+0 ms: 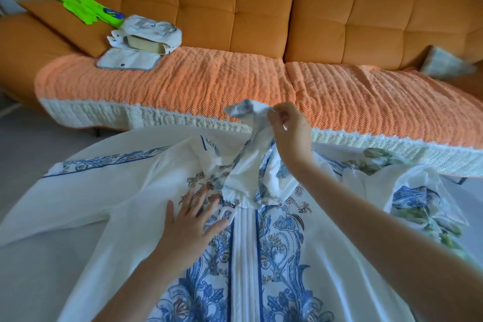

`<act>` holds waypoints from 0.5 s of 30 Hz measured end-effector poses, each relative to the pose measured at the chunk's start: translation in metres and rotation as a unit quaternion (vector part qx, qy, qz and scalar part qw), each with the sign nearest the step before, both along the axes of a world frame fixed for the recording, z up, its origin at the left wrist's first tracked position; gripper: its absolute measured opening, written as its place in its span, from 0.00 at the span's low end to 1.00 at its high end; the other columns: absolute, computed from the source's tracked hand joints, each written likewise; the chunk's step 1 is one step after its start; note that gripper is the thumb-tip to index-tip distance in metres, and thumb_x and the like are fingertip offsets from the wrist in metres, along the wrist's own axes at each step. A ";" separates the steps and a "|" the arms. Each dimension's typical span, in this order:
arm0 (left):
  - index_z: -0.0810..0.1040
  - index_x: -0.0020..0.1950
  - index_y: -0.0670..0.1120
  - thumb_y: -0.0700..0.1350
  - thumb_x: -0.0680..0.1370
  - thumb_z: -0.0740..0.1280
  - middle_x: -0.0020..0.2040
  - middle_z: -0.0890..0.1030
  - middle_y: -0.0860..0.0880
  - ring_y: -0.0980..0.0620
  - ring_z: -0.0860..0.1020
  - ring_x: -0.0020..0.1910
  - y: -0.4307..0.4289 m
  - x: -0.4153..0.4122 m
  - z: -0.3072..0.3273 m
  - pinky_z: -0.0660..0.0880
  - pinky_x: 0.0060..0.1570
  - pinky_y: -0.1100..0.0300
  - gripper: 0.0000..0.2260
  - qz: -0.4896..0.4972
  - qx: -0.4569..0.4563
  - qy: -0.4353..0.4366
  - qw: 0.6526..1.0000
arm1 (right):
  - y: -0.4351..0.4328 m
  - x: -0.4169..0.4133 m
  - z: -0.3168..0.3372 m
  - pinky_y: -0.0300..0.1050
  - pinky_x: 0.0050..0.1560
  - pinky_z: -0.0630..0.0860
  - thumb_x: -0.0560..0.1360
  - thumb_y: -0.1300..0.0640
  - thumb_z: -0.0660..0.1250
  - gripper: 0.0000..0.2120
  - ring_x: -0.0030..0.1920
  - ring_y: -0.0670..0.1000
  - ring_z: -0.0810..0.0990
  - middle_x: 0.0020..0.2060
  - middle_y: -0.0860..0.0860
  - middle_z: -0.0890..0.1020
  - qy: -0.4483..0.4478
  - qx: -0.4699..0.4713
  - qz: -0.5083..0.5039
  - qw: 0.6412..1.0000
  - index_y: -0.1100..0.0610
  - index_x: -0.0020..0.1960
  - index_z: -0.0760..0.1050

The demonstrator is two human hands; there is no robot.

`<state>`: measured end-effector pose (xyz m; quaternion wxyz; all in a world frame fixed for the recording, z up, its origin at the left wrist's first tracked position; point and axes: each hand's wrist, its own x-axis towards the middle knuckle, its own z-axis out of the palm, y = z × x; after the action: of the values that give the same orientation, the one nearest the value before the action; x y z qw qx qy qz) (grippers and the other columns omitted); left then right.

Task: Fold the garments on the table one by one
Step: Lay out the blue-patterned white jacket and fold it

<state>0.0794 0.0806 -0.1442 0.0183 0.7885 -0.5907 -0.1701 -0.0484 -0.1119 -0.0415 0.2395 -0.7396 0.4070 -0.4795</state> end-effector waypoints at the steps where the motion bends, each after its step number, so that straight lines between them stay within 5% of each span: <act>1: 0.41 0.74 0.62 0.69 0.72 0.32 0.74 0.33 0.55 0.53 0.30 0.72 -0.002 0.001 0.003 0.29 0.69 0.44 0.30 0.018 -0.010 0.039 0.999 | 0.024 -0.012 0.004 0.51 0.49 0.74 0.78 0.53 0.62 0.03 0.45 0.53 0.77 0.39 0.48 0.79 -0.028 -0.015 0.016 0.999 0.52 0.46 0.73; 3: 0.60 0.74 0.56 0.61 0.80 0.45 0.76 0.56 0.54 0.52 0.48 0.76 -0.003 -0.002 0.019 0.42 0.74 0.46 0.24 0.096 -0.091 0.178 0.975 | 0.077 -0.042 -0.003 0.44 0.46 0.72 0.78 0.55 0.63 0.03 0.46 0.50 0.76 0.41 0.47 0.78 -0.042 -0.001 0.047 0.998 0.54 0.46 0.73; 5: 0.75 0.62 0.51 0.55 0.82 0.52 0.62 0.76 0.51 0.49 0.73 0.64 -0.001 0.002 0.033 0.66 0.63 0.53 0.17 0.200 -0.222 0.334 0.894 | 0.125 -0.069 -0.032 0.41 0.48 0.71 0.76 0.56 0.65 0.02 0.49 0.46 0.75 0.44 0.44 0.77 0.035 0.068 0.099 0.992 0.53 0.48 0.75; 8: 0.76 0.50 0.47 0.58 0.79 0.56 0.51 0.80 0.44 0.44 0.79 0.51 0.002 0.008 0.045 0.75 0.55 0.47 0.17 0.308 -0.220 0.455 0.806 | 0.169 -0.095 -0.073 0.35 0.54 0.70 0.70 0.51 0.63 0.07 0.53 0.37 0.71 0.47 0.37 0.77 0.188 0.087 0.176 0.962 0.48 0.45 0.79; 10: 0.78 0.47 0.44 0.61 0.79 0.55 0.44 0.81 0.44 0.45 0.79 0.45 0.007 0.006 0.047 0.75 0.50 0.52 0.22 0.362 -0.159 0.532 0.749 | 0.175 -0.110 -0.077 0.30 0.53 0.69 0.69 0.51 0.61 0.08 0.53 0.35 0.73 0.49 0.35 0.79 0.174 0.135 0.175 0.960 0.44 0.44 0.78; 12: 0.77 0.42 0.44 0.68 0.74 0.57 0.37 0.80 0.46 0.48 0.78 0.38 0.014 0.005 0.048 0.71 0.41 0.57 0.27 0.362 -0.135 0.534 0.752 | 0.170 -0.125 -0.069 0.30 0.44 0.71 0.72 0.57 0.62 0.11 0.42 0.36 0.77 0.42 0.35 0.81 0.162 0.207 0.128 0.956 0.41 0.43 0.79; 15: 0.70 0.34 0.44 0.65 0.67 0.68 0.27 0.72 0.46 0.50 0.73 0.28 0.023 0.005 0.050 0.65 0.34 0.59 0.23 0.333 -0.150 0.436 0.823 | 0.146 -0.133 -0.056 0.48 0.33 0.77 0.76 0.63 0.64 0.10 0.31 0.46 0.79 0.37 0.50 0.83 0.089 0.353 0.079 0.928 0.50 0.44 0.80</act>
<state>0.0839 0.1035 -0.0943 0.4475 0.7682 -0.2412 -0.3892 -0.1819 0.0342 -0.0976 0.4850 -0.6765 0.5100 -0.2169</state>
